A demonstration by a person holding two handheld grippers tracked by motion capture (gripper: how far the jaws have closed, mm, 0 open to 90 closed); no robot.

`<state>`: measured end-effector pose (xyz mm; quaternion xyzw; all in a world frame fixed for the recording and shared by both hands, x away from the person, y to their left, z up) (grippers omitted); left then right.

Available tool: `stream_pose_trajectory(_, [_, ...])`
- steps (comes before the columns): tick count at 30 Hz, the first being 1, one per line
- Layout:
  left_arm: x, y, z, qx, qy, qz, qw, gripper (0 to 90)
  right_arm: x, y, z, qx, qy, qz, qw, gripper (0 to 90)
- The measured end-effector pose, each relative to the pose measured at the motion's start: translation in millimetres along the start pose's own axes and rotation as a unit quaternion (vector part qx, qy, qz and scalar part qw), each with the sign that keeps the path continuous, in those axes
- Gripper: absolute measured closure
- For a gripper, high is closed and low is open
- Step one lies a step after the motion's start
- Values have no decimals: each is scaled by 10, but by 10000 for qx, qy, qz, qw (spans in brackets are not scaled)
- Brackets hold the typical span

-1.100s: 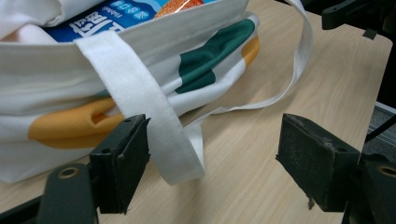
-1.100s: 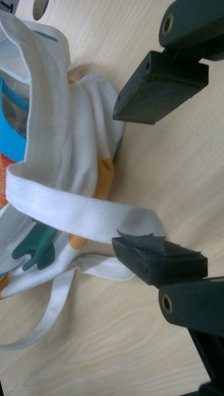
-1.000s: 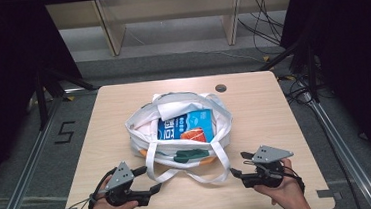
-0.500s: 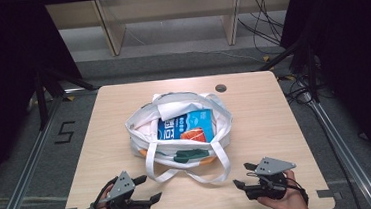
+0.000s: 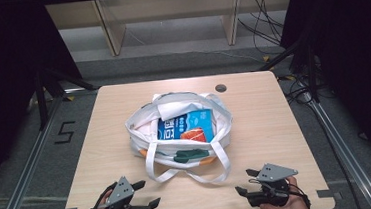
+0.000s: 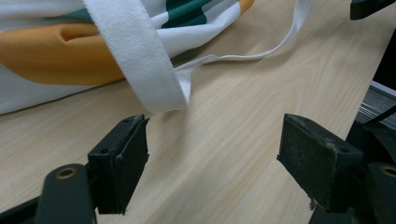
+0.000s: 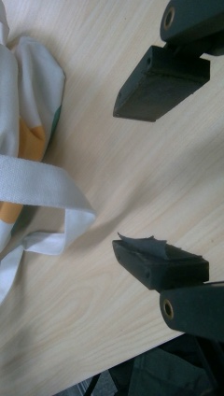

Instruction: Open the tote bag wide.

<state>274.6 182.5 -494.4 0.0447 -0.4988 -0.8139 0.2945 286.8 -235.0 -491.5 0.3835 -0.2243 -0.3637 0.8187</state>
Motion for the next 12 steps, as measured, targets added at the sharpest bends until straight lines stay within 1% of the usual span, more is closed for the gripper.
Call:
stream_pose_trajectory(1, [-4,-4,-18,115,-36,56,9999,231,-1,-4,-4,-16,-12,-13,10000,312])
stream_pose_trajectory(2, [-25,0,3,-29,-15,-77,10000,231,1,-6,-10,-17,-1,-5,10000,311])
stream_pose_trajectory(3, [-30,4,6,-54,-25,-130,9999,230,0,-9,-15,-34,-5,18,10000,311])
stream_pose_trajectory(4, [-9,-4,-11,20,-44,44,10000,229,-1,-9,-15,-24,-12,27,10000,311])
stream_pose_trajectory(5, [-8,-5,-12,10,-41,42,10000,229,-4,-8,-17,-10,-3,21,10000,311])
stream_pose_trajectory(7, [-8,-5,-14,-3,-48,33,10000,228,2,-4,-19,-76,133,18,9999,311])
stream_pose_trajectory(8, [-8,-5,-14,-3,-48,35,10000,228,3,-5,-19,-84,125,10,9999,311])
stream_pose_trajectory(9, [-10,-5,-15,1,-42,38,10000,228,0,-9,-18,-33,-2,15,10000,310])
stream_pose_trajectory(10, [-26,-3,-5,-73,-14,-52,10000,227,6,-10,-19,-8,-45,45,10000,310])
stream_pose_trajectory(11, [-30,-3,-4,-74,-13,-62,10000,227,6,-11,-20,-8,-45,43,10000,310])
stream_pose_trajectory(12, [-21,-6,-14,-2,-3,24,10000,227,6,-11,-20,-7,-43,47,10000,310])
Point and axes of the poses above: each handheld gripper's, and its own axes: z roughly backward along the jaws, y roughly out of its top, x roughly to its right, the point moved 1 cm from there along -z, roughly forward along the jaws, and after that the axes turned 11 degrees about -y, right-handed, at the moved point
